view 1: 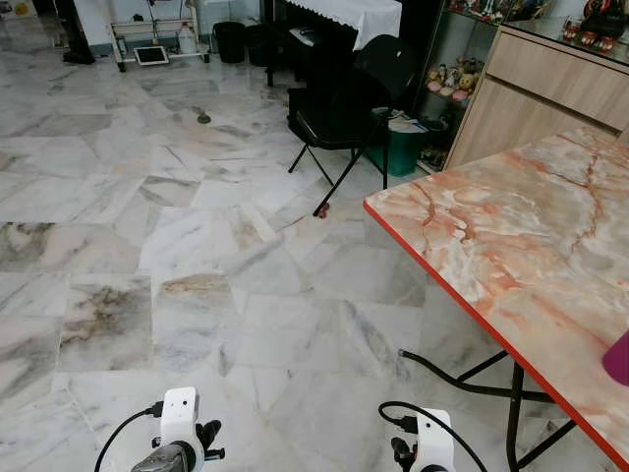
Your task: Setting the table
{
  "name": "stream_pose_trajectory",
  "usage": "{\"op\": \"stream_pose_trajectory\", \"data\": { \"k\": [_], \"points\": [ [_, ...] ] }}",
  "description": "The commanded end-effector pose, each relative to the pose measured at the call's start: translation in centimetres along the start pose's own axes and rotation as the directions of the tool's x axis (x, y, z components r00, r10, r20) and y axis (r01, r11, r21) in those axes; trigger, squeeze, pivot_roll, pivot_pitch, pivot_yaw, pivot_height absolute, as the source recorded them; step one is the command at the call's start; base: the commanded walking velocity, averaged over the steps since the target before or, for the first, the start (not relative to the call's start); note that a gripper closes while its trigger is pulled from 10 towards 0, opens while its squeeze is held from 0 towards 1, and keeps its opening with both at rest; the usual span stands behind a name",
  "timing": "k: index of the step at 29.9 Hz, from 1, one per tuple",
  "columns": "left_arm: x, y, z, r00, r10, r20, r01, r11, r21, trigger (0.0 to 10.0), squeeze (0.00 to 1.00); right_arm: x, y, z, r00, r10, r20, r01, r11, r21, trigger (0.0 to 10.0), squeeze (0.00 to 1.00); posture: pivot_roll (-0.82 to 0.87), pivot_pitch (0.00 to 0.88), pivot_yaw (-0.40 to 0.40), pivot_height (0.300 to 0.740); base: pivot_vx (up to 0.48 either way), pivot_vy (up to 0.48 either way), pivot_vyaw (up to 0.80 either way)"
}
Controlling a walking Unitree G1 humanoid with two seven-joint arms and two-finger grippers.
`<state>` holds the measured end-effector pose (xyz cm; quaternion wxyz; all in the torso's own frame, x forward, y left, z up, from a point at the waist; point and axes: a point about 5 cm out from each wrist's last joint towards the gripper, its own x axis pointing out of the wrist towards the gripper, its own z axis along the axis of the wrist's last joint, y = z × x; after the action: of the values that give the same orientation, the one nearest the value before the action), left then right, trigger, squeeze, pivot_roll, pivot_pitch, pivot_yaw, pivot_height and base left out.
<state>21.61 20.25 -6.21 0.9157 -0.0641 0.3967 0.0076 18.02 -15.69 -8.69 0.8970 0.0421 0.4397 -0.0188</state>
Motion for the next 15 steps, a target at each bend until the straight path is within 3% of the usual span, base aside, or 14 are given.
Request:
{"op": "stream_pose_trajectory", "data": {
  "k": [1, 15],
  "points": [
    [-0.06, 0.14, -0.42, 1.000, 0.003, -0.028, -0.003, 1.000, 0.005, 10.0, 0.00, 0.01, -0.13, 0.03, 1.000, -0.005, -0.004, 0.005, 1.000, -0.001, 10.0, 0.00, 0.11, 0.000, -0.031, 0.740, 0.000, 0.000, 0.00],
    [-0.06, 0.14, -0.42, 1.000, 0.003, -0.028, -0.003, 1.000, 0.005, 10.0, 0.00, 0.01, -0.13, 0.03, 1.000, -0.005, -0.004, 0.005, 1.000, -0.001, 10.0, 0.00, 0.11, 0.000, -0.031, 0.740, 0.000, 0.000, 0.00]
  ]
}}
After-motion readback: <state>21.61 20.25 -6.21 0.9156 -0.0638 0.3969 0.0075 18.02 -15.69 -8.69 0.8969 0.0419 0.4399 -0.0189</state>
